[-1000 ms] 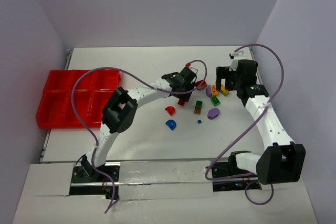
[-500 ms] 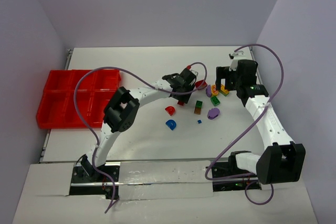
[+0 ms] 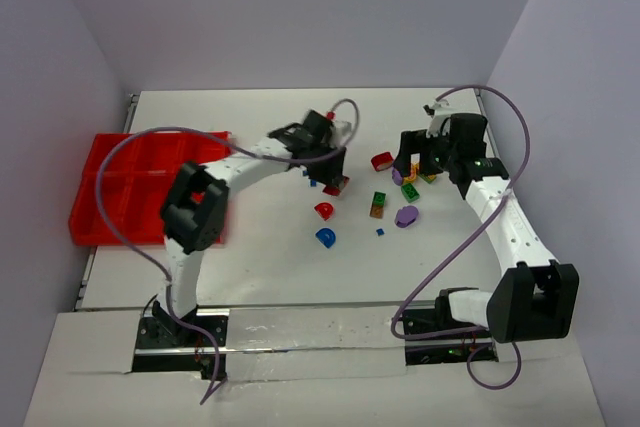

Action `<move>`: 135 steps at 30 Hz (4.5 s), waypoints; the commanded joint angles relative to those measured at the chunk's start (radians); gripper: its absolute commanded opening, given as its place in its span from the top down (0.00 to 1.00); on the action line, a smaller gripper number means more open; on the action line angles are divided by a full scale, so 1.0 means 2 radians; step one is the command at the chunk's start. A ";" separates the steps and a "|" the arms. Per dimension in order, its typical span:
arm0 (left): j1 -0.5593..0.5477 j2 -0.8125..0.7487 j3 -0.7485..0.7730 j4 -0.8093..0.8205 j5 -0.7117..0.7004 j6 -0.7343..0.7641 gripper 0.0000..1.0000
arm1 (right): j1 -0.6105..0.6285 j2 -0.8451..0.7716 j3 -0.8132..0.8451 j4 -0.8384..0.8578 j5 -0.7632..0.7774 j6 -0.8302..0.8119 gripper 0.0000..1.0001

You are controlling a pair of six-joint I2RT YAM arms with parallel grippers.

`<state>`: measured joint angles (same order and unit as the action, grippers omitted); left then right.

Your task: Sort the legos into containers by color

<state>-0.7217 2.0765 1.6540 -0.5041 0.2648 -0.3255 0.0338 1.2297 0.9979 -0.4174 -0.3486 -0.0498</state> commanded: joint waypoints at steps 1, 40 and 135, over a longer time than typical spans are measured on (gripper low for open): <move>0.082 -0.155 -0.091 0.182 0.318 -0.048 1.00 | -0.002 0.004 0.043 0.005 -0.166 0.008 0.00; 0.106 -0.303 -0.264 0.372 0.430 -0.096 1.00 | 0.133 0.090 0.086 0.138 -0.436 0.190 0.24; 0.542 -0.129 0.082 -0.039 0.088 0.212 0.33 | 0.139 0.163 0.249 -0.036 -0.183 0.071 1.00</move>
<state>0.4126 2.0520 1.8274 -0.5886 0.1473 0.1160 0.3054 1.5459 1.4338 -0.5178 -0.7367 0.0676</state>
